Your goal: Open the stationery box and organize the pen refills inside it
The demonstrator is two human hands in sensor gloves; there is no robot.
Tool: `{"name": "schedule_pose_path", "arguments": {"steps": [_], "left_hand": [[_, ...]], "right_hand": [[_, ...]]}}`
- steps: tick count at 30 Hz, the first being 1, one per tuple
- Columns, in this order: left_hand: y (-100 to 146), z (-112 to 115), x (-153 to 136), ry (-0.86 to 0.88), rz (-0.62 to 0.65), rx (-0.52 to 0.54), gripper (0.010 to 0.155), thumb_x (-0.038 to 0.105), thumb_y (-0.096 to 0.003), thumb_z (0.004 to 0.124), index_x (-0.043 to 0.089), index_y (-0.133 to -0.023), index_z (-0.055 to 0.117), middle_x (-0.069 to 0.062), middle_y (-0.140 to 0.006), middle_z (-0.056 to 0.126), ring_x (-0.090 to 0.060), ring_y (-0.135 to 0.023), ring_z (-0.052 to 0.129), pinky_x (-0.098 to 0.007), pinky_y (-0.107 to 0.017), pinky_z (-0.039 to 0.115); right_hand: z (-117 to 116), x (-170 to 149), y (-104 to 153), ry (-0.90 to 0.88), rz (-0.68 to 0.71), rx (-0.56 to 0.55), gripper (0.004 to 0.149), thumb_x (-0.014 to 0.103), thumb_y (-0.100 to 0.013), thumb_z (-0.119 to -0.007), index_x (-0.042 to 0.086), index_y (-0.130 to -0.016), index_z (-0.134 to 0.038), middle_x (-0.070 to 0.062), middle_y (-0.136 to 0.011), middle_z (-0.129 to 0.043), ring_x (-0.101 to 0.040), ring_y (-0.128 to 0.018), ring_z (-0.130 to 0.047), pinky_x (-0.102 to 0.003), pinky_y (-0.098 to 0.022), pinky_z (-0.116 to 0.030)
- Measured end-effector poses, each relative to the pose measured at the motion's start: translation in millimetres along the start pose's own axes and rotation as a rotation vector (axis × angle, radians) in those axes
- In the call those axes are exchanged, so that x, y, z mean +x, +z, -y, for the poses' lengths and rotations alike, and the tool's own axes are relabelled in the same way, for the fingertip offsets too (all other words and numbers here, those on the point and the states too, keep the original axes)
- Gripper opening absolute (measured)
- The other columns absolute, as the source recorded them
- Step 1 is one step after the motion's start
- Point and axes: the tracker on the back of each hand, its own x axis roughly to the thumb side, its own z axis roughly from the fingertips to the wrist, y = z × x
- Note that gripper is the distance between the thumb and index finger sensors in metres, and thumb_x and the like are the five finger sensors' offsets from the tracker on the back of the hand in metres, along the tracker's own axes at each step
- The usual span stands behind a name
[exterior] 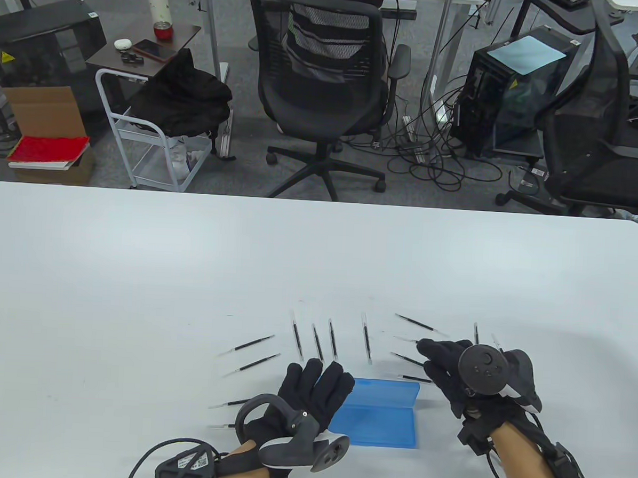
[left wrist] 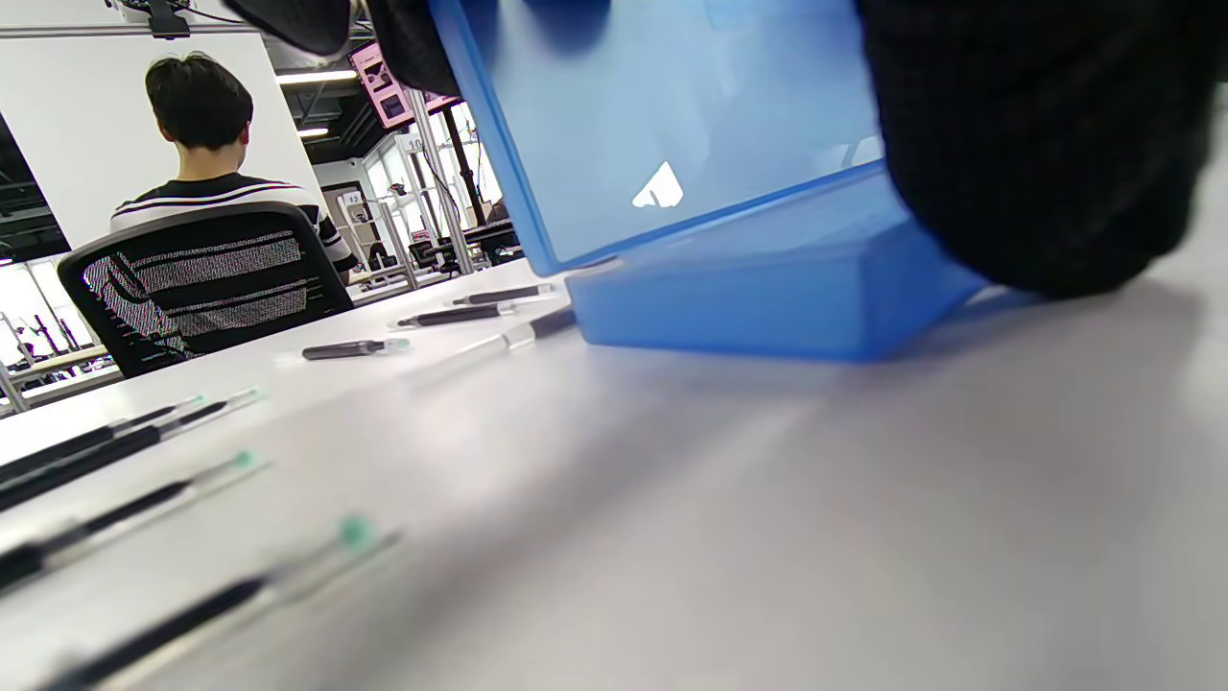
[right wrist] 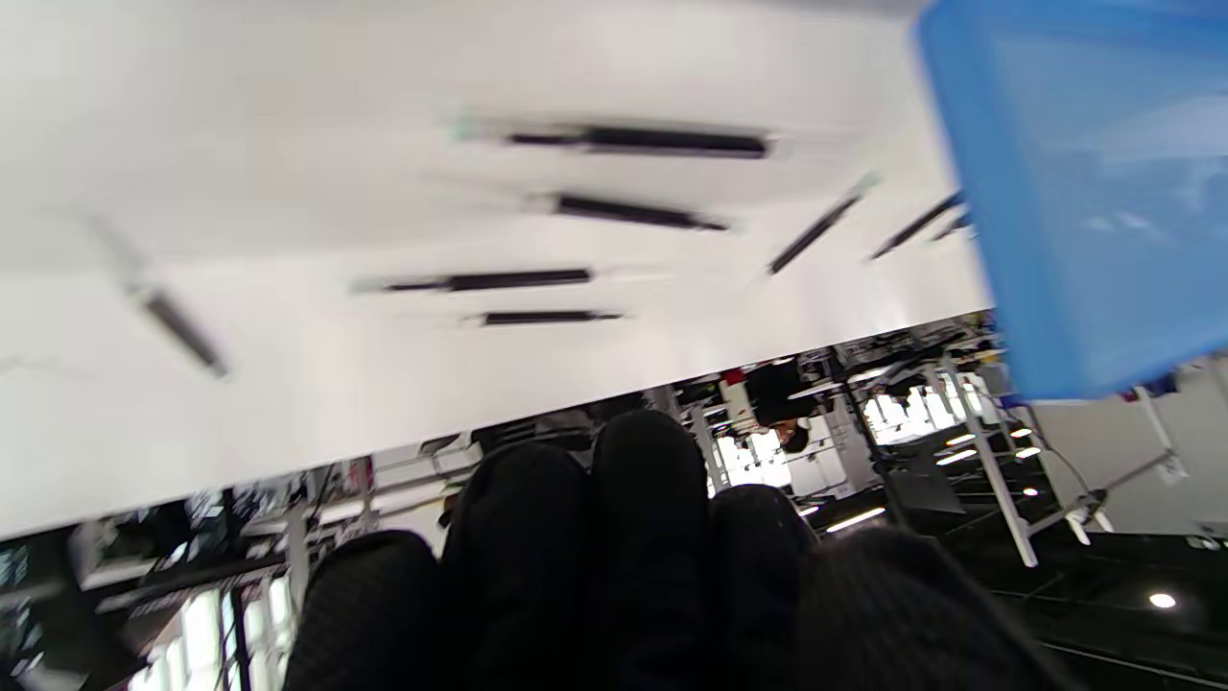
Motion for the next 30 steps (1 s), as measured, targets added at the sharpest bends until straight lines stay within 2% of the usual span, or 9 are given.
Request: {"name": "schedule_pose_path", "arguments": {"steps": [3,9,17,30], "left_hand": [[0,0,0,0.003,0.001,0.0,0.12,0.065,-0.0366,0.083,0.014,-0.12,0.014,-0.016,-0.129,0.02,-0.051,-0.116,0.045,-0.068,-0.081,0.046],[0,1,-1,0.006,0.003,0.0,0.12,0.065,-0.0366,0.083,0.014,-0.119,0.014,-0.017,-0.129,0.02,-0.051,-0.116,0.045,-0.068,-0.081,0.046],[0,1,-1,0.009,0.005,0.0,0.119,0.065,-0.0372,0.083,0.014,-0.119,0.013,-0.016,-0.129,0.02,-0.051,-0.116,0.043,-0.068,-0.081,0.046],[0,2,-2,0.012,0.005,-0.001,0.119,0.065,-0.0371,0.083,0.015,-0.119,0.013,-0.016,-0.129,0.02,-0.05,-0.116,0.044,-0.068,-0.081,0.047]], "right_hand": [[-6,-4,2,0.128,-0.006,-0.016,0.055,0.034,-0.044,-0.089,0.024,-0.097,-0.082,-0.01,-0.093,-0.099,-0.037,-0.082,-0.092,-0.058,-0.068,-0.072],[-31,10,-1,0.275,0.106,0.007,0.056,0.03,-0.038,-0.097,0.029,-0.093,-0.085,-0.003,-0.087,-0.103,-0.032,-0.081,-0.094,-0.056,-0.069,-0.073],[-55,26,-8,0.427,0.164,0.068,0.056,0.028,-0.036,-0.098,0.03,-0.091,-0.086,-0.001,-0.084,-0.104,-0.031,-0.08,-0.094,-0.056,-0.07,-0.072],[-60,32,-7,0.499,0.182,0.075,0.051,0.028,-0.037,-0.097,0.029,-0.087,-0.089,0.0,-0.075,-0.107,-0.028,-0.075,-0.097,-0.056,-0.069,-0.074]]}}
